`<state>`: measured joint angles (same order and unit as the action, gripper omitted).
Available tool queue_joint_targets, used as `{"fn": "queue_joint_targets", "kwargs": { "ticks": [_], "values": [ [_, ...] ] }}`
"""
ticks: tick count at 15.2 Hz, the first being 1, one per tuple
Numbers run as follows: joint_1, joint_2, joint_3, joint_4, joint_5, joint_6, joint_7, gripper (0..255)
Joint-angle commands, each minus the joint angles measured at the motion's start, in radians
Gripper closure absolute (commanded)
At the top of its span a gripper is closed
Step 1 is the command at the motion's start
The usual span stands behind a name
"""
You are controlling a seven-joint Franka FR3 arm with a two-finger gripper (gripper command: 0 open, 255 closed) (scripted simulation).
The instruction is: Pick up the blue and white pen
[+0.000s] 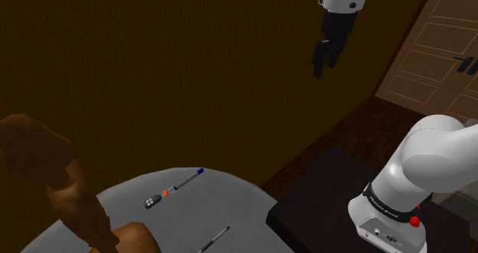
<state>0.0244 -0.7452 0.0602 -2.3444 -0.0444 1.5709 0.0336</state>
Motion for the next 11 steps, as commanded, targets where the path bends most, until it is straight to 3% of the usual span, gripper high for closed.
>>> {"fn": "queue_joint_targets", "kwargs": {
  "ticks": [1,11],
  "values": [
    [0.0,0.0,0.0,0.0,0.0,0.0,0.0,0],
    [0.076,0.29,-0.032,-0.022,-0.021,0.324,-0.233,0]
  ]
}}
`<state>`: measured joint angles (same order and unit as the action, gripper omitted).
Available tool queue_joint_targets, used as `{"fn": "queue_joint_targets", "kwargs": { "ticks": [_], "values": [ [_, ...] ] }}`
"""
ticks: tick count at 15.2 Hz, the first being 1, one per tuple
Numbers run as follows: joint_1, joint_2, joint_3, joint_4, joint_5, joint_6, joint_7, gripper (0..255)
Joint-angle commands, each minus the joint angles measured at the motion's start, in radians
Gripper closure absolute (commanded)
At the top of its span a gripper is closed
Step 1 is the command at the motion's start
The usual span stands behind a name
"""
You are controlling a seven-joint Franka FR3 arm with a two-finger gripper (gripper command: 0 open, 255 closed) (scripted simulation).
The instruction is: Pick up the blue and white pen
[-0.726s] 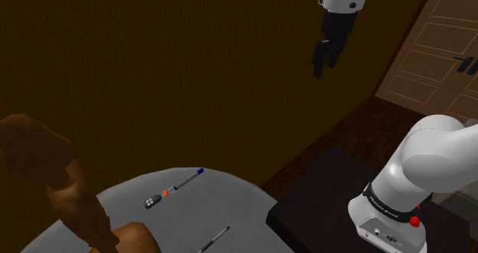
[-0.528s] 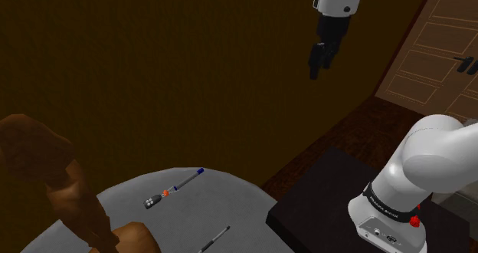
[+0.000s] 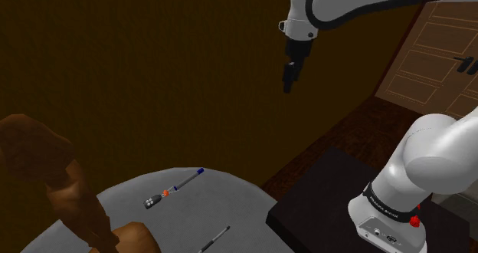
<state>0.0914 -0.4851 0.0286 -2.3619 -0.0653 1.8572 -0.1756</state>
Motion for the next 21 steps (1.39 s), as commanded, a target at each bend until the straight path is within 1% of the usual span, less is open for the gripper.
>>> {"fn": "queue_joint_targets", "kwargs": {
  "ticks": [1,6,11,16,21],
  "values": [
    [0.016,0.063,-0.002,0.0,-0.001,0.067,-0.046,0],
    [0.05,0.231,-0.001,0.039,-0.002,0.201,-0.156,0],
    [0.08,0.402,0.012,0.102,-0.002,0.313,-0.261,0],
    [0.105,0.571,0.036,0.183,-0.007,0.402,-0.358,0],
    [0.13,0.735,0.067,0.28,-0.025,0.471,-0.445,0]
  ]
}}
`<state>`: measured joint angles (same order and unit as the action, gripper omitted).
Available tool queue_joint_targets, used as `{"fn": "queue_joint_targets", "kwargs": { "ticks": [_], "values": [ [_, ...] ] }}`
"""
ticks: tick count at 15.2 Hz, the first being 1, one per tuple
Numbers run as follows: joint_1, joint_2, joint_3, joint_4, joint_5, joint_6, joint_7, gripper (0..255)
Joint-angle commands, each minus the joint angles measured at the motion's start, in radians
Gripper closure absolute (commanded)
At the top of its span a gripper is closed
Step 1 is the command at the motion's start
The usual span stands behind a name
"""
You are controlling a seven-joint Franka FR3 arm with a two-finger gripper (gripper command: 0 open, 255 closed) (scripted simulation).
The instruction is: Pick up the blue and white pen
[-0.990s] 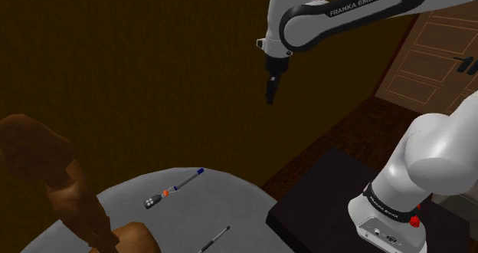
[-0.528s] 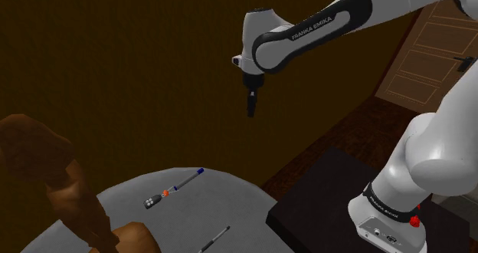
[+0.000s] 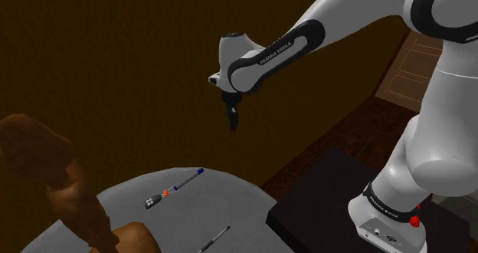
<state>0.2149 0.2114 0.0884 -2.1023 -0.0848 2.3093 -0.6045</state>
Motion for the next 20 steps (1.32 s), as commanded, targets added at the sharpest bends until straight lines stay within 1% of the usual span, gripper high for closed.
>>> {"fn": "queue_joint_targets", "kwargs": {
  "ticks": [1,10,20],
  "values": [
    [0.012,0.071,0.014,0.042,-0.01,0.03,-0.032,0],
    [0.071,0.352,0.067,0.248,-0.074,0.1,-0.165,0],
    [0.162,0.643,0.114,0.503,-0.158,0.125,-0.308,0]
  ]
}}
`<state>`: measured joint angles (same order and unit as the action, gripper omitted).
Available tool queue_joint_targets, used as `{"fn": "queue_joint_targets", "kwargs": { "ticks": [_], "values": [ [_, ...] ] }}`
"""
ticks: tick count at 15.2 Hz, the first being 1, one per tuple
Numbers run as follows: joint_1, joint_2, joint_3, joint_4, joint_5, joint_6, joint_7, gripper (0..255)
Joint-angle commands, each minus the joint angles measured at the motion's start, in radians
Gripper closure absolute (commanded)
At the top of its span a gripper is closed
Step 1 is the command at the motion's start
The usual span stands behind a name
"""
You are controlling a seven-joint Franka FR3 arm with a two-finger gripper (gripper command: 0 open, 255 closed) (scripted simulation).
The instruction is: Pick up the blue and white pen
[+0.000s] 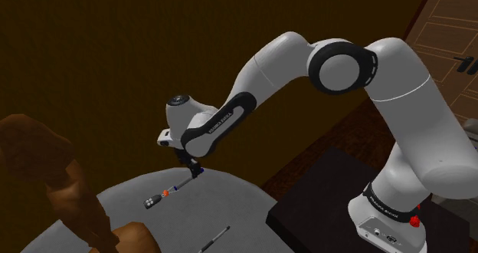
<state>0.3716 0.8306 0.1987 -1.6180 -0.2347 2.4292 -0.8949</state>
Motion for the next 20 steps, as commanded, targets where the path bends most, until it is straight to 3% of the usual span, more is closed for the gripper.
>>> {"fn": "queue_joint_targets", "kwargs": {
  "ticks": [1,9,10,20],
  "values": [
    [0.007,0.035,0.002,0.023,-0.01,0.012,-0.017,0],
    [0.018,0.109,-0.012,0.058,-0.02,0.052,-0.011,0],
    [0.018,0.107,-0.012,0.055,-0.02,0.052,-0.011,255],
    [0.016,0.098,-0.01,0.052,-0.019,0.046,-0.012,255]
  ]
}}
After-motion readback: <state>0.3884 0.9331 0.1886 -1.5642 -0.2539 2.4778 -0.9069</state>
